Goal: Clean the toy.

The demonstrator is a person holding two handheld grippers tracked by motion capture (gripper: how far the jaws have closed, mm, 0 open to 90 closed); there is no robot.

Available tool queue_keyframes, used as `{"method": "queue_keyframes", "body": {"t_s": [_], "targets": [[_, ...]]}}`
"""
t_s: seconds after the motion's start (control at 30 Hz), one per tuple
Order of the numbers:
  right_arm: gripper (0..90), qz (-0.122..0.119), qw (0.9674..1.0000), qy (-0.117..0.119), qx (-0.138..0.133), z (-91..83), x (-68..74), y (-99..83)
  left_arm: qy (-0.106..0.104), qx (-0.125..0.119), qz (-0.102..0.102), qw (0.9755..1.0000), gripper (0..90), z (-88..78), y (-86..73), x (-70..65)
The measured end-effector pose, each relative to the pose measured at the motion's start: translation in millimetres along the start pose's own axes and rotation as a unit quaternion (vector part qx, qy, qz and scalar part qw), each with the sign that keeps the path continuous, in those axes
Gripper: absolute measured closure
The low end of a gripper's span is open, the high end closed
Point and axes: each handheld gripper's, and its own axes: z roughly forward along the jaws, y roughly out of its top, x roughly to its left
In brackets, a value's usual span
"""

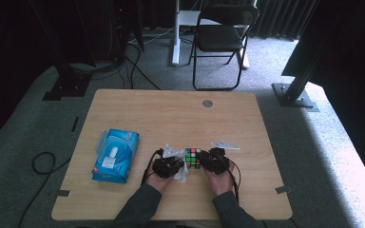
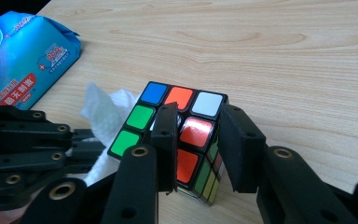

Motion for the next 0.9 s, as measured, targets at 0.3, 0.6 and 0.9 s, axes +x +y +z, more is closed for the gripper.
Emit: {"method": "queue_keyframes", "body": {"t_s": [0.3,0.6,0.9], "targets": [[68.1,-0.006,1.0000,0.001,-0.002,0.0,-0.2,-0.2,0.016,0.019,0.005,0.9997,86.4,9.2,-1.9,-0.4],[68.0,-0.006,1.0000,0.006,0.001,0.2,-2.0,0.5,0.011,0.005,-0.006,0.9999,86.4,2.3,0.6,8.2],[69.6,-0.026,0.9991,0.031,0.013,1.1,2.4,0.6,0.027,-0.023,-0.013,0.9993,86.4,-11.6,14.3,21.4]]}}
